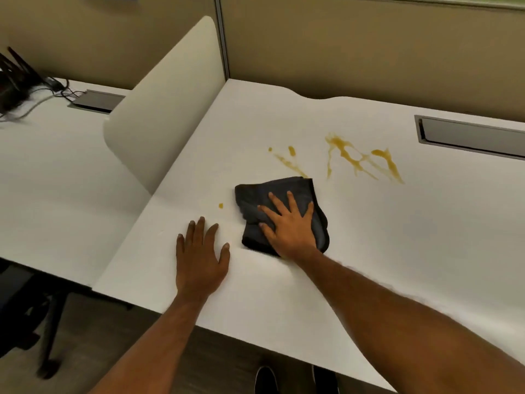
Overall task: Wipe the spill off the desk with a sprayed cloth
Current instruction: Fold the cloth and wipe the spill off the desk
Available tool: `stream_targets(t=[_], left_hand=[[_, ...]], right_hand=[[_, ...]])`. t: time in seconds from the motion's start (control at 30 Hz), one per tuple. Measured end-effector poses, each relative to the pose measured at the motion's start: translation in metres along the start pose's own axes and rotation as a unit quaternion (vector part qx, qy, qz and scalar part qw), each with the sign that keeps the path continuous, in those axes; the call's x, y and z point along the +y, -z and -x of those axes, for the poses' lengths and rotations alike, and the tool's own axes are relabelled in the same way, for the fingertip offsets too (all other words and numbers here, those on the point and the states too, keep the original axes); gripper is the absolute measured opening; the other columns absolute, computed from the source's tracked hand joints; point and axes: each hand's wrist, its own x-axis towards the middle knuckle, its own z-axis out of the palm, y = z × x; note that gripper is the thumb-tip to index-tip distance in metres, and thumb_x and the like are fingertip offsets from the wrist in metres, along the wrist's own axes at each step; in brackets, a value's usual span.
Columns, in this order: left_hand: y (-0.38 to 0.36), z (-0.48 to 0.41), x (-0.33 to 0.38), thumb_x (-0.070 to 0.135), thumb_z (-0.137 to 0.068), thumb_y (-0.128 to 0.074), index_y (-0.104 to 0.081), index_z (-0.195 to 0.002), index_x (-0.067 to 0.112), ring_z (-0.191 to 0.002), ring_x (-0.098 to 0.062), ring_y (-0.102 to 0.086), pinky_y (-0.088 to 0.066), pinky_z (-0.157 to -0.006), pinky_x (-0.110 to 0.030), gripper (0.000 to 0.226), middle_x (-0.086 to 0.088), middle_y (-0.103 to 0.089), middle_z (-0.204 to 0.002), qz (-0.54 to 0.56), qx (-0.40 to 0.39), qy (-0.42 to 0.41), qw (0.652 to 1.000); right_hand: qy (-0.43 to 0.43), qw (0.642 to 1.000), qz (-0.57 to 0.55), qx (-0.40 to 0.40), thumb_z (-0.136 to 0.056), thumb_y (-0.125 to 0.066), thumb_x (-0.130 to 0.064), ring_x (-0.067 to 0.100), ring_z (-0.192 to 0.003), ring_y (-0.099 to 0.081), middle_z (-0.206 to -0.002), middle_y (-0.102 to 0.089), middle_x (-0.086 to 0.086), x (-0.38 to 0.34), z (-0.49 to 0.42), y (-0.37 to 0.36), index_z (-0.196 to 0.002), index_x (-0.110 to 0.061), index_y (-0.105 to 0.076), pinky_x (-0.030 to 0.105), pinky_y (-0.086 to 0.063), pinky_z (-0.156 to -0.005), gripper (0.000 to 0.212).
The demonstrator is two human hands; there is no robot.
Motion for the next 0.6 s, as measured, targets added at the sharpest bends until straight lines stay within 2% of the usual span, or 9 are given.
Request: stream_targets(t=[0.1,0.2,0.27,0.3,0.37,0.43,0.47,0.53,0.6], left_hand=[[-0.001,0.001,-0.013,0.06,-0.092,-0.025,-0.033,-0.151,0.024,-0.153,-0.023,-0.012,-0.01,-0.124,-0.045,0.07,-0.004,-0.02,-0.164,0.002,0.003,-0.008,1.0],[-0.003,0.0,-0.011,0.057,-0.091,-0.029,-0.038,-0.149,0.024,-0.151,-0.024,-0.018,-0.014,-0.123,-0.046,0.067,-0.004,-0.027,-0.162,0.005,0.016,-0.005,1.0],[-0.002,0.0,-0.01,0.057,-0.091,-0.031,-0.038,-0.149,0.024,-0.151,-0.024,-0.019,-0.014,-0.123,-0.046,0.066,-0.004,-0.028,-0.161,0.002,0.013,-0.004,1.0],[-0.002,0.0,-0.011,0.057,-0.092,-0.03,-0.037,-0.149,0.025,-0.151,-0.024,-0.018,-0.013,-0.123,-0.046,0.066,-0.004,-0.026,-0.162,0.003,0.012,-0.002,1.0],[-0.002,0.001,-0.012,0.058,-0.092,-0.028,-0.036,-0.149,0.026,-0.152,-0.023,-0.016,-0.012,-0.124,-0.046,0.066,-0.003,-0.024,-0.163,0.004,0.011,0.001,1.0],[-0.003,0.0,-0.012,0.059,-0.093,-0.028,-0.036,-0.149,0.025,-0.152,-0.023,-0.016,-0.013,-0.124,-0.046,0.066,-0.003,-0.024,-0.163,0.001,0.011,0.006,1.0],[-0.004,-0.001,-0.012,0.058,-0.093,-0.03,-0.037,-0.148,0.025,-0.152,-0.023,-0.016,-0.013,-0.123,-0.047,0.066,-0.003,-0.025,-0.162,-0.002,0.01,0.007,1.0],[-0.004,-0.001,-0.012,0.058,-0.092,-0.032,-0.04,-0.147,0.023,-0.151,-0.024,-0.018,-0.015,-0.123,-0.048,0.065,-0.003,-0.026,-0.162,-0.01,0.011,0.01,1.0],[-0.003,-0.001,-0.012,0.058,-0.092,-0.031,-0.04,-0.146,0.024,-0.151,-0.024,-0.019,-0.015,-0.123,-0.048,0.065,-0.003,-0.027,-0.162,-0.008,0.01,0.01,1.0]], right_hand=[[-0.084,0.996,0.002,0.001,-0.096,-0.023,-0.058,0.038,-0.15,0.008,-0.165,-0.006,-0.004,-0.014,-0.035,-0.001,-0.15,-0.043,-0.022,0.077,0.011,-0.106,0.056],[0.063,0.997,0.041,-0.011,-0.093,-0.012,-0.063,0.046,-0.148,0.005,-0.165,-0.005,0.001,-0.038,-0.035,-0.015,-0.149,-0.05,-0.008,0.077,0.009,-0.107,0.058],[0.139,0.989,0.039,-0.024,-0.094,-0.014,-0.061,0.042,-0.149,0.004,-0.165,-0.008,-0.001,-0.035,-0.045,-0.011,-0.148,-0.051,-0.015,0.076,0.005,-0.109,0.055],[0.133,0.99,0.03,-0.024,-0.096,-0.018,-0.058,0.039,-0.15,0.005,-0.165,-0.008,-0.003,-0.033,-0.057,-0.008,-0.148,-0.049,-0.02,0.075,0.005,-0.109,0.052],[0.041,0.999,0.013,-0.016,-0.099,-0.025,-0.053,0.037,-0.15,0.006,-0.165,-0.008,-0.004,-0.033,-0.078,-0.004,-0.148,-0.046,-0.026,0.076,0.005,-0.109,0.049],[-0.04,0.999,0.01,-0.008,-0.099,-0.023,-0.055,0.04,-0.149,0.008,-0.165,-0.005,0.0,-0.045,-0.088,-0.006,-0.149,-0.045,-0.021,0.077,0.008,-0.107,0.051],[-0.032,0.999,0.018,-0.011,-0.097,-0.019,-0.059,0.043,-0.148,0.009,-0.165,-0.003,0.001,-0.051,-0.088,-0.008,-0.15,-0.047,-0.015,0.077,0.009,-0.106,0.054],[0.067,0.996,0.056,-0.025,-0.092,-0.009,-0.069,0.045,-0.148,0.01,-0.165,0.0,0.001,-0.054,-0.083,-0.013,-0.149,-0.051,-0.009,0.077,0.009,-0.106,0.06],[0.136,0.988,0.061,-0.041,-0.089,-0.008,-0.073,0.038,-0.15,0.01,-0.165,-0.002,-0.004,-0.041,-0.089,-0.008,-0.148,-0.054,-0.012,0.075,0.007,-0.108,0.062]])
